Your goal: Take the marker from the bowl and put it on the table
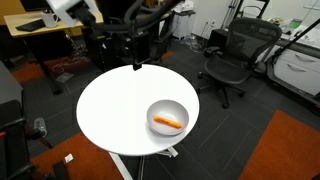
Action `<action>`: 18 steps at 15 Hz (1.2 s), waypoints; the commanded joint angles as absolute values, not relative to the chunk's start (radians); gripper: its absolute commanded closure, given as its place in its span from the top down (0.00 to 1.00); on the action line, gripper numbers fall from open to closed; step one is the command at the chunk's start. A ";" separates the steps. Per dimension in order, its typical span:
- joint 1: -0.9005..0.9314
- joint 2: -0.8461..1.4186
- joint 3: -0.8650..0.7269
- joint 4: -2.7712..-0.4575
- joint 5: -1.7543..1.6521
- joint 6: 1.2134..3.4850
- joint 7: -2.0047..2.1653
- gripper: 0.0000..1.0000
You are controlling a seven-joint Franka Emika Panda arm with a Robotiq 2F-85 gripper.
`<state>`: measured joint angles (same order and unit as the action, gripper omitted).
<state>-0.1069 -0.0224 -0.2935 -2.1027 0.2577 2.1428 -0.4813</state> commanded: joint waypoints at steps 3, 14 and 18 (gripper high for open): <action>-0.155 0.142 -0.241 -2.006 0.388 2.296 -0.275 1.00; -0.202 0.409 -0.225 -1.831 0.333 2.332 0.156 1.00; -0.218 0.497 -0.225 -1.770 0.322 2.318 0.207 1.00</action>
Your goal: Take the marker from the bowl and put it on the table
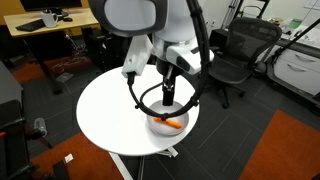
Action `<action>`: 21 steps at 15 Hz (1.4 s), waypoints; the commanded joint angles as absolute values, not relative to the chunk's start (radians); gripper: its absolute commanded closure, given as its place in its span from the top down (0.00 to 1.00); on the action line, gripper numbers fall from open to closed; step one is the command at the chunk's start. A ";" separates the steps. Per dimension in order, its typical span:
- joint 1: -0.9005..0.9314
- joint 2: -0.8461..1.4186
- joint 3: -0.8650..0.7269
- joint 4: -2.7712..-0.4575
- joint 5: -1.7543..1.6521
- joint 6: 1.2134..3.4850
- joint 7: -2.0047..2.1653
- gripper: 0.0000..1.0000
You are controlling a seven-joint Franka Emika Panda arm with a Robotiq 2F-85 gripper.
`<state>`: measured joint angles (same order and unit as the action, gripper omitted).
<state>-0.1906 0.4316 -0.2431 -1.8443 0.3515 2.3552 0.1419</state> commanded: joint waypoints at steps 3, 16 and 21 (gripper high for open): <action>-0.219 0.559 -0.230 -1.729 0.300 2.302 0.259 1.00; -0.225 0.741 -0.225 -1.624 0.276 2.307 0.304 1.00; -0.216 0.793 -0.222 -1.596 0.243 2.342 0.293 1.00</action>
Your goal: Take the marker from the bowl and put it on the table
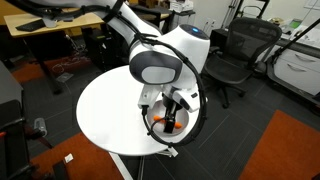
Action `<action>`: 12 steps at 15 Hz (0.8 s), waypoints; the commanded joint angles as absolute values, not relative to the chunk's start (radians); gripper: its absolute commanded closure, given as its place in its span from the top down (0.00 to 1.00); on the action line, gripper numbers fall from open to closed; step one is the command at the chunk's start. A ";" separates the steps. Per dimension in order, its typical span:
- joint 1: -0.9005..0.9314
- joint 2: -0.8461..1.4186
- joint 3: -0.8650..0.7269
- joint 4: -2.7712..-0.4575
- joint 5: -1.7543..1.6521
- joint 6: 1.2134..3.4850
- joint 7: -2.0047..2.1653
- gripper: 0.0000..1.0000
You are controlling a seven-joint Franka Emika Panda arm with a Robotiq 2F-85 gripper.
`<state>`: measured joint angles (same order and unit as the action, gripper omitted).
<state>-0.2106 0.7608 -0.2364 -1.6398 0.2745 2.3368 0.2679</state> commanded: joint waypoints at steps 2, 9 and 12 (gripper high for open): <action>-0.217 0.807 -0.219 -1.581 0.236 2.345 0.291 1.00; -0.220 0.863 -0.219 -1.501 0.219 2.305 0.304 1.00; -0.221 0.887 -0.220 -1.469 0.213 2.291 0.307 1.00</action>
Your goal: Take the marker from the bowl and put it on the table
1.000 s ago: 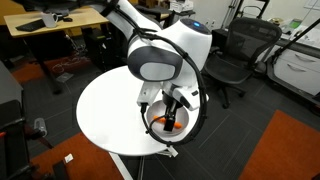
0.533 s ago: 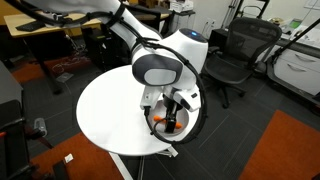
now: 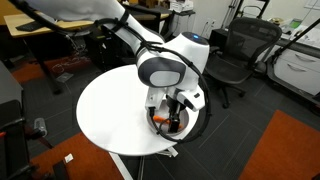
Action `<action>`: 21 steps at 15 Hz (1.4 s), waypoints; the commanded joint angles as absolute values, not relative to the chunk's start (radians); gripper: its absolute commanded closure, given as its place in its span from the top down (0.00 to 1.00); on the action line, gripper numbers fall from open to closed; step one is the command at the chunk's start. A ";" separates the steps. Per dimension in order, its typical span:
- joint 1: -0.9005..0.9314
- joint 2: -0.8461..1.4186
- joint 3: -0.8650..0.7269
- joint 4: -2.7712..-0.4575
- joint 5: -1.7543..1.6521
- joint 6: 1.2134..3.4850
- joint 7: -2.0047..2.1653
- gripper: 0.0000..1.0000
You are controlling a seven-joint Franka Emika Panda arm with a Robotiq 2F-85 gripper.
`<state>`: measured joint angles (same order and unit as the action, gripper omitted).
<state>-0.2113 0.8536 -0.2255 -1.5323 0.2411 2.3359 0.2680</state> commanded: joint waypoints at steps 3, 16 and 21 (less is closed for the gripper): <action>-0.219 0.908 -0.226 -1.444 0.203 2.277 0.311 0.74; -0.208 0.855 -0.242 -1.483 0.181 2.308 0.318 0.05; -0.198 0.719 -0.235 -1.577 0.158 2.319 0.274 0.05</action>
<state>-0.2126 0.8425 -0.2366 -1.4666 0.1930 2.3157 0.2817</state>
